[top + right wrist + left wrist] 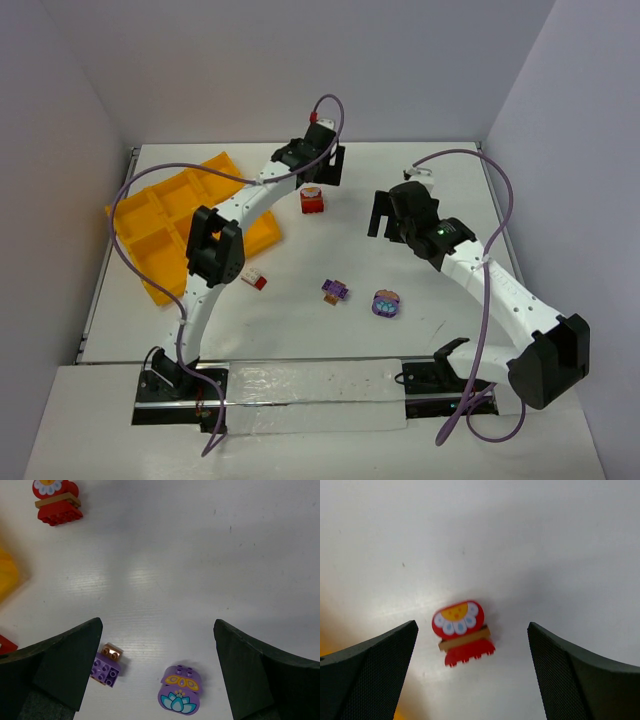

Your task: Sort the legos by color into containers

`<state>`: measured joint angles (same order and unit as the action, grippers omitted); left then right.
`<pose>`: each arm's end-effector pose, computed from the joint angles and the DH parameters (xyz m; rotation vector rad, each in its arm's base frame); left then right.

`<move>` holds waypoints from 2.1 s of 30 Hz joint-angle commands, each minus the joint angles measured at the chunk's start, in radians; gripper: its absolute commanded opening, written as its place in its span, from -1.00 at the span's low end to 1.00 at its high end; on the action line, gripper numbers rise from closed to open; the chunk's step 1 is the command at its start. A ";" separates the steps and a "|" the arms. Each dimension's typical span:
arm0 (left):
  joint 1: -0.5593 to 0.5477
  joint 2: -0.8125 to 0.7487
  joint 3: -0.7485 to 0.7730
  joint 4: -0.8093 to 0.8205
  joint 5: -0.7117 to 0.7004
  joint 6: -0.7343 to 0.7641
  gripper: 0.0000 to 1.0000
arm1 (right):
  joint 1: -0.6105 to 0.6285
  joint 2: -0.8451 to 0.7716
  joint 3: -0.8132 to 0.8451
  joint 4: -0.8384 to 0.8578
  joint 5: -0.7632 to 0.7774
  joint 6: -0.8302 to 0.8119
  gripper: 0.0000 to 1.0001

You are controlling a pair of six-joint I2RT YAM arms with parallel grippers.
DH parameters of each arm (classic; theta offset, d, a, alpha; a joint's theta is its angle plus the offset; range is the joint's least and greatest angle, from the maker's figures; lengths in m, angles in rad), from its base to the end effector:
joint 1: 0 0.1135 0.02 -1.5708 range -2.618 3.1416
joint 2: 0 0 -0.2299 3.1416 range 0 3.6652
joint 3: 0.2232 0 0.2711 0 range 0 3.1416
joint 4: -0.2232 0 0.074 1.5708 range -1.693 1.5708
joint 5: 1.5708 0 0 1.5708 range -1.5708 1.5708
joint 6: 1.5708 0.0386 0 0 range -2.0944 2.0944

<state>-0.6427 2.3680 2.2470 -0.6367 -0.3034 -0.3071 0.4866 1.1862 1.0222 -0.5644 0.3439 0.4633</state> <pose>0.4349 -0.3112 0.2256 0.2334 2.2781 -0.1392 0.2595 0.1226 0.2692 0.1484 2.2456 0.1131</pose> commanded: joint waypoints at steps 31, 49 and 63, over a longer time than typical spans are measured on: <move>0.058 0.012 -0.203 0.234 0.221 -0.140 0.91 | 0.007 -0.036 0.064 -0.017 -0.007 0.026 1.00; -0.069 -0.179 -0.400 0.163 0.164 -0.289 0.87 | 0.007 -0.046 0.016 -0.003 -0.018 0.048 1.00; -0.031 -0.219 -0.295 -0.016 0.180 -0.339 0.89 | 0.009 -0.061 -0.055 0.068 -0.120 0.003 1.00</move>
<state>-0.7144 2.2378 1.8842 -0.6301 -0.1416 -0.6256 0.4870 1.1618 0.9943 -0.5726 0.2790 0.5054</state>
